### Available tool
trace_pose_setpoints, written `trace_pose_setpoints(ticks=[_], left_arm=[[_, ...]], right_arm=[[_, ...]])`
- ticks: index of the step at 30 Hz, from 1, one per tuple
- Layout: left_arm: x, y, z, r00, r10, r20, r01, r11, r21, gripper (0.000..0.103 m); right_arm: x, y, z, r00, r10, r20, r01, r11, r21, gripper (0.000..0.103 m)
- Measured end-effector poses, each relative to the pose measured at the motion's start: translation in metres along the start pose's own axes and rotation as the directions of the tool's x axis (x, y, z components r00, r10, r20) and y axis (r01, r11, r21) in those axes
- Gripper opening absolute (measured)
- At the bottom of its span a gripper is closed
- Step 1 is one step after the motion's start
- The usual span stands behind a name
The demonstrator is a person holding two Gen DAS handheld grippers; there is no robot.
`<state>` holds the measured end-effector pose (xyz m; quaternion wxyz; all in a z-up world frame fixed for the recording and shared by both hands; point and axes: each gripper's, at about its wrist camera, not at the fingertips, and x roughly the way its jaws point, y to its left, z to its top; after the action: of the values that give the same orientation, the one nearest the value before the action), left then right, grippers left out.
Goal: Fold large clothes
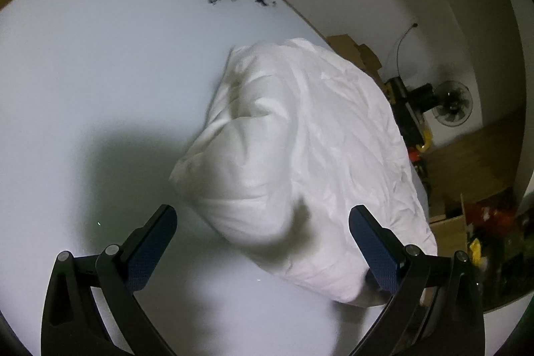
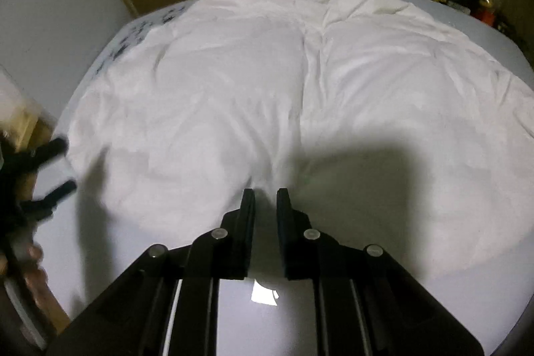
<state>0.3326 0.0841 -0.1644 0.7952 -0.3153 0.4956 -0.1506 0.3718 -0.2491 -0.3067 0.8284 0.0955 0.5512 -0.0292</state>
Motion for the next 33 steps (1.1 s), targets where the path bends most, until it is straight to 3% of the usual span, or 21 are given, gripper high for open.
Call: trace_pose_setpoints(ticks=[4, 5, 6, 8, 10, 12, 14, 20, 27, 30, 32, 33], left_arm=[[0.01, 0.015, -0.004, 0.995, -0.075, -0.071, 0.068, 0.993, -0.098, 0.103], [0.011, 0.017, -0.007, 0.99, -0.111, -0.081, 0.102, 0.989, -0.109, 0.103], [0.011, 0.019, -0.01, 0.985, -0.15, -0.087, 0.14, 0.983, -0.12, 0.103], [0.011, 0.022, -0.016, 0.978, -0.192, -0.08, 0.181, 0.975, -0.129, 0.103], [0.013, 0.025, -0.022, 0.975, -0.215, -0.06, 0.204, 0.967, -0.153, 0.103], [0.02, 0.029, -0.023, 0.965, -0.258, -0.046, 0.245, 0.951, -0.19, 0.103], [0.028, 0.031, -0.02, 0.967, -0.254, -0.032, 0.242, 0.948, -0.207, 0.103], [0.04, 0.039, 0.002, 0.974, -0.224, 0.046, 0.228, 0.944, -0.24, 0.103], [0.056, 0.033, 0.029, 0.978, -0.207, 0.028, 0.207, 0.946, -0.25, 0.102], [0.059, 0.026, 0.029, 0.983, -0.179, 0.044, 0.184, 0.953, -0.24, 0.101], [0.057, 0.023, 0.026, 0.987, -0.151, 0.053, 0.159, 0.96, -0.23, 0.095], [0.055, 0.022, 0.025, 0.991, -0.123, 0.053, 0.132, 0.965, -0.227, 0.084]], right_arm=[[0.034, -0.011, 0.003, 0.997, 0.082, 0.005, -0.082, 0.996, 0.025, 0.019], [0.037, -0.015, 0.003, 0.991, 0.132, 0.003, -0.132, 0.99, 0.045, 0.036], [0.04, -0.021, 0.004, 0.982, 0.19, 0.007, -0.19, 0.981, 0.046, 0.063], [0.041, -0.025, 0.0, 0.979, 0.191, 0.076, -0.195, 0.979, 0.055, 0.087], [0.034, -0.028, -0.008, 0.974, 0.169, 0.151, -0.182, 0.98, 0.075, 0.087], [0.036, -0.037, -0.007, 0.957, 0.215, 0.195, -0.236, 0.967, 0.092, 0.087], [0.043, -0.037, -0.003, 0.952, 0.22, 0.214, -0.246, 0.964, 0.1, 0.087], [0.04, -0.047, -0.027, 0.951, 0.215, 0.221, -0.243, 0.964, 0.11, 0.087], [0.064, -0.07, -0.018, 0.966, 0.181, 0.185, -0.214, 0.961, 0.174, 0.087], [0.06, -0.052, -0.005, 0.964, 0.185, 0.19, -0.219, 0.96, 0.176, 0.087], [0.064, -0.042, 0.006, 0.951, 0.209, 0.228, -0.243, 0.961, 0.134, 0.082], [0.061, -0.035, 0.022, 0.945, 0.22, 0.241, -0.251, 0.962, 0.106, 0.069]])
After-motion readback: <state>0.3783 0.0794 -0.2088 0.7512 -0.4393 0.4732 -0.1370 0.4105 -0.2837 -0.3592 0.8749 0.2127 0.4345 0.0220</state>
